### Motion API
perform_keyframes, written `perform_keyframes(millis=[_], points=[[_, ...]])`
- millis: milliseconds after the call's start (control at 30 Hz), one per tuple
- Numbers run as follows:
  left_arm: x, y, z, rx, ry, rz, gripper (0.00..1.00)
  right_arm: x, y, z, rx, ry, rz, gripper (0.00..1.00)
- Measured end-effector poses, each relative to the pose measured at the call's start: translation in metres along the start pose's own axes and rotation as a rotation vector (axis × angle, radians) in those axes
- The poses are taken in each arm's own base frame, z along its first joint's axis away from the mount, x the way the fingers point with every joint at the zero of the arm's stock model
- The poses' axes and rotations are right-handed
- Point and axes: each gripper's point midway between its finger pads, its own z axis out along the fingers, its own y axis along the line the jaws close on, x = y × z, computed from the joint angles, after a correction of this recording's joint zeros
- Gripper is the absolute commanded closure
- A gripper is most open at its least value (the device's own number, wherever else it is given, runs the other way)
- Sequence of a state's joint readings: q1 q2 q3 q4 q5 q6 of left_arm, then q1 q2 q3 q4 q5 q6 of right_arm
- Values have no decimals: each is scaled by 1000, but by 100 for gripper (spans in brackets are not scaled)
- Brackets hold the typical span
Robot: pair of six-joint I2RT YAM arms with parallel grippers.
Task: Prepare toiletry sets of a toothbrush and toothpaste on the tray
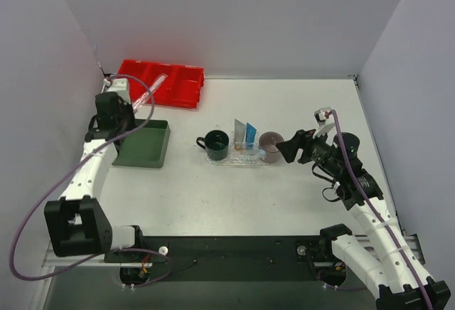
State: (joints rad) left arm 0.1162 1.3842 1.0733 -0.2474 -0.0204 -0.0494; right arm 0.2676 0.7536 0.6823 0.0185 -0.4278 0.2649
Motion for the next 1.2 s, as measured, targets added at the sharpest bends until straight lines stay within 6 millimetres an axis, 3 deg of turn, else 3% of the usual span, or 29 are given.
perform_keyframes(millis=[100,167,467,567,800,1033,1200], points=[[13,-57,-36,116,-34,61,100,-1,7,-2,-34,2,12,32],[18,-79,-57,178,-62,72,100,-4,14,-4,-59,3,25,31],[29,-101,-135,339,-219,33,100,-15,41,-2,-163,37,147,30],[45,-115,-149,436,-217,40,100,-13,52,3,-184,65,183,30],[77,-154,-169,645,-160,94,100,-11,110,23,-313,145,216,36],[80,-169,-185,726,-170,121,100,-3,122,51,-315,180,337,41],[81,-171,-187,736,-171,125,100,-6,130,58,-332,176,394,47]])
